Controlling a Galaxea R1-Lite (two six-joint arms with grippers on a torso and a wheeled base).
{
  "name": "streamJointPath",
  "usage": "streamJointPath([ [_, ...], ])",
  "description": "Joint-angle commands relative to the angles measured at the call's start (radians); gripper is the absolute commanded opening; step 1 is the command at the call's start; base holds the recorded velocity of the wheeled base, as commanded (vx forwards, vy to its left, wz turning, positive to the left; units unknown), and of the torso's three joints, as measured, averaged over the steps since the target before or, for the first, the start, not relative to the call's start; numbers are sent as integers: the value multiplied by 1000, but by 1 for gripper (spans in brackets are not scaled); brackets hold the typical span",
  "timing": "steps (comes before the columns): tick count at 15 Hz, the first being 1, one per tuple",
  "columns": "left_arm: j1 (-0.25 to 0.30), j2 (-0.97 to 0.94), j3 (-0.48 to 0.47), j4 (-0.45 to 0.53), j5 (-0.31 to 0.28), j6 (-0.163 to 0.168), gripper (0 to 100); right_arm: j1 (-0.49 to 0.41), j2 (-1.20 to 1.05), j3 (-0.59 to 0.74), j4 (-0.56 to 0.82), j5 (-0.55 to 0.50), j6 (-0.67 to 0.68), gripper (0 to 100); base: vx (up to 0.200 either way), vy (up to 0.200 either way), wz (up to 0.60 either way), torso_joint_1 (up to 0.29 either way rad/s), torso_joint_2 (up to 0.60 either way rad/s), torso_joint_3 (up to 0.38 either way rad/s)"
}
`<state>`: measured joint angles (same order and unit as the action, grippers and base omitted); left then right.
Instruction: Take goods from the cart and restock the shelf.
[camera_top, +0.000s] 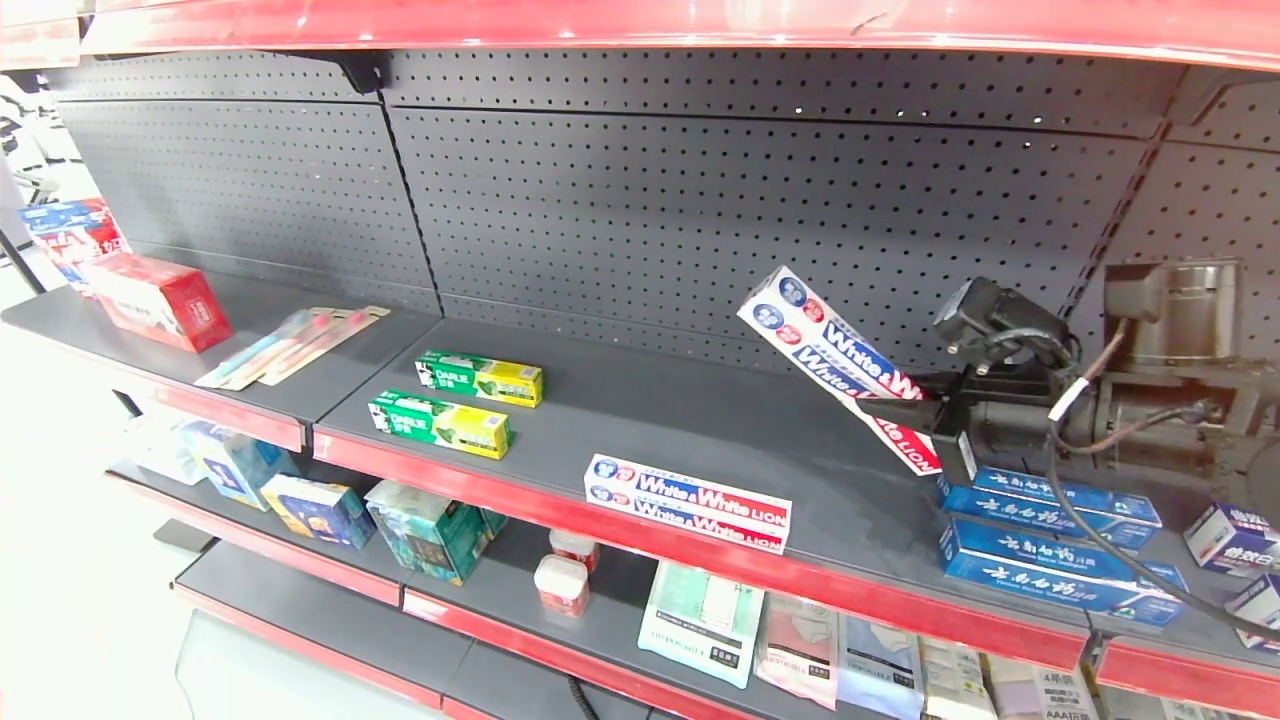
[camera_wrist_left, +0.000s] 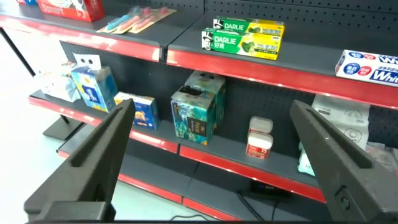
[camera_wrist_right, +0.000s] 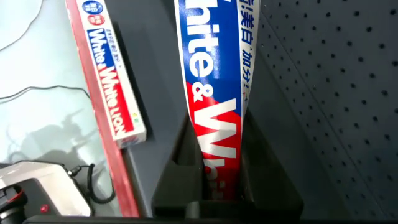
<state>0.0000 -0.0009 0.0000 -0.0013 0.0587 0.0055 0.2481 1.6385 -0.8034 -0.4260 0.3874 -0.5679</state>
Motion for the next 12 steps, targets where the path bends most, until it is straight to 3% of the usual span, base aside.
streamJointPath([
  [1, 0, 1, 0, 0, 1, 1, 100, 2, 130, -66, -16, 30, 2, 0, 0, 0, 0, 0, 0, 0],
  [12, 0, 1, 0, 0, 0, -1, 100, -47, 400, -258, -16, 140, -40, 0, 0, 0, 0, 0, 0, 0],
])
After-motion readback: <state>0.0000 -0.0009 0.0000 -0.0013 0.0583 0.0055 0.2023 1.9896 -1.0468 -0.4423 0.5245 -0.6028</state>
